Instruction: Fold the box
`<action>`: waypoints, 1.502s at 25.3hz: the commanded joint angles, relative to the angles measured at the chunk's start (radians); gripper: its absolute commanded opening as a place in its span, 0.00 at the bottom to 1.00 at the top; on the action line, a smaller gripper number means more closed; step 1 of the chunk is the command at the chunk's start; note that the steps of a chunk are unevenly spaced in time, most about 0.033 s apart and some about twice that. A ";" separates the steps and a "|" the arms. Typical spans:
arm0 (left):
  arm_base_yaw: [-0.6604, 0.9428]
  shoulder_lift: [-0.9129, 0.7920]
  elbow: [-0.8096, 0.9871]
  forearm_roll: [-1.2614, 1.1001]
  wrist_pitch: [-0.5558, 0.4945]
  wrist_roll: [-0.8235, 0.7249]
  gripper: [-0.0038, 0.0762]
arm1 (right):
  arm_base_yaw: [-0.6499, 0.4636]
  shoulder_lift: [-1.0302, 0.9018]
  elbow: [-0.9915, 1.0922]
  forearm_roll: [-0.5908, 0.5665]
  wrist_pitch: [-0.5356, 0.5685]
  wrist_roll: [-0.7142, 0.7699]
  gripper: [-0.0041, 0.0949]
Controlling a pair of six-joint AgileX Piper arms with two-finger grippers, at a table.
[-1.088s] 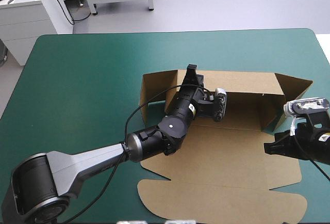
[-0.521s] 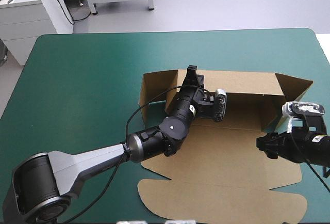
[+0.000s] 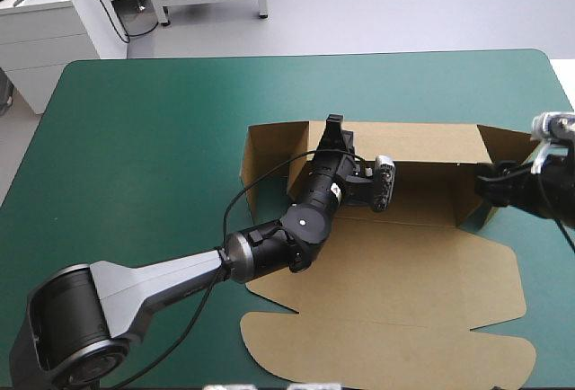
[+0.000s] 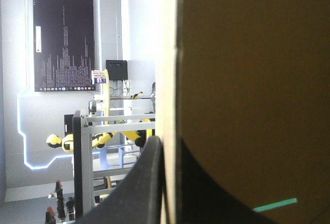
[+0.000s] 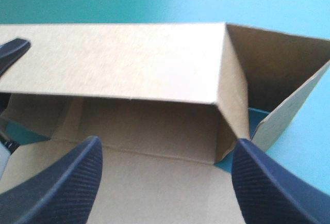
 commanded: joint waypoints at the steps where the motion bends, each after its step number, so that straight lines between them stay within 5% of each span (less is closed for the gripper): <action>1: -0.015 -0.005 -0.024 0.011 0.025 -0.017 0.04 | -0.008 0.083 -0.119 -0.031 -0.068 0.040 0.70; 4: -0.026 0.011 -0.024 0.035 0.099 -0.067 0.04 | -0.008 0.197 -0.202 -0.050 -0.111 0.051 0.70; 16: -0.027 0.011 -0.024 0.128 0.103 -0.140 0.04 | -0.008 0.631 -0.485 -0.163 -0.138 0.081 0.70; 38: -0.027 0.011 -0.024 0.111 0.190 -0.145 0.04 | -0.010 0.691 -0.473 -0.310 0.040 0.100 0.69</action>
